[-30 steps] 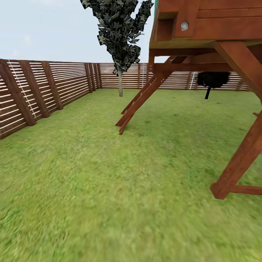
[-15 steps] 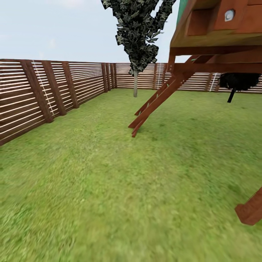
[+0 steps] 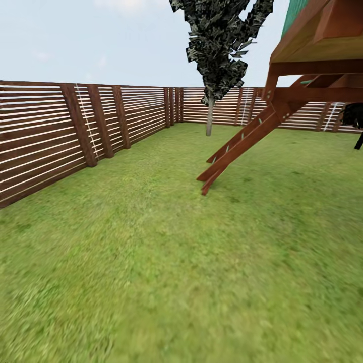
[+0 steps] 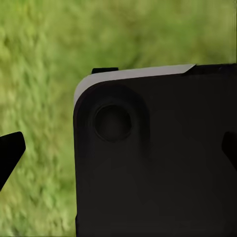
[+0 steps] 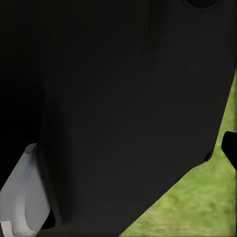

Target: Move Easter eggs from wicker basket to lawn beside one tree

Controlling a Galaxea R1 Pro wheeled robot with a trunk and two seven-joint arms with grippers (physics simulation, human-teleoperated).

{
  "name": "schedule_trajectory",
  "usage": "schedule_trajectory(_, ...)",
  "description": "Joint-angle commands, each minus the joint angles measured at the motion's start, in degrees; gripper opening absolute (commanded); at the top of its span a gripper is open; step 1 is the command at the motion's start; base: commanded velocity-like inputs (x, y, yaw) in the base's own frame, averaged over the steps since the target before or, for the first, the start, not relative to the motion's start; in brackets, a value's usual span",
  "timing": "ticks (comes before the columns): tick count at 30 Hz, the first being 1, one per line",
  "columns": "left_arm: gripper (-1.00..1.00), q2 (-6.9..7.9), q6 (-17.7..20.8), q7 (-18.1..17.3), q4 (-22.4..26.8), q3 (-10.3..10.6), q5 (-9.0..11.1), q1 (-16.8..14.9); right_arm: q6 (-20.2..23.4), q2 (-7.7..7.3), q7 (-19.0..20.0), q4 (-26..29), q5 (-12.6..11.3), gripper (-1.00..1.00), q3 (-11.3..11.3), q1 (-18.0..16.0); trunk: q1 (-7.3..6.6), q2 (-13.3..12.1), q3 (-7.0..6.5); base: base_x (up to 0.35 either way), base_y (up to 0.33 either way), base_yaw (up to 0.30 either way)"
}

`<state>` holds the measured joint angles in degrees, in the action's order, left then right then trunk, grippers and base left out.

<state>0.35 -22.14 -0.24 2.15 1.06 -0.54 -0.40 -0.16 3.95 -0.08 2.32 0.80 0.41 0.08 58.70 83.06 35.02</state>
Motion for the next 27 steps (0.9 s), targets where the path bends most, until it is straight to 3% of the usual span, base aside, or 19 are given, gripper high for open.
schedule_trajectory(1, 1.00, 0.01, -0.2, 0.0, -0.1, 0.1, -0.1, 0.0, 0.0, 0.00, 0.0, 0.1, 0.1, 1.00, 0.0, 0.0, 0.03, 0.0, 0.05, 0.304, 0.000, 0.252)
schedule_trajectory(27, 1.00, 0.01, -0.2, 0.0, 0.0, 0.1, -0.1, 0.0, 0.0, 0.00, 0.0, 0.1, 0.1, 1.00, 0.0, 0.0, 0.03, 0.0, 0.05, 0.304, 0.000, 0.249)
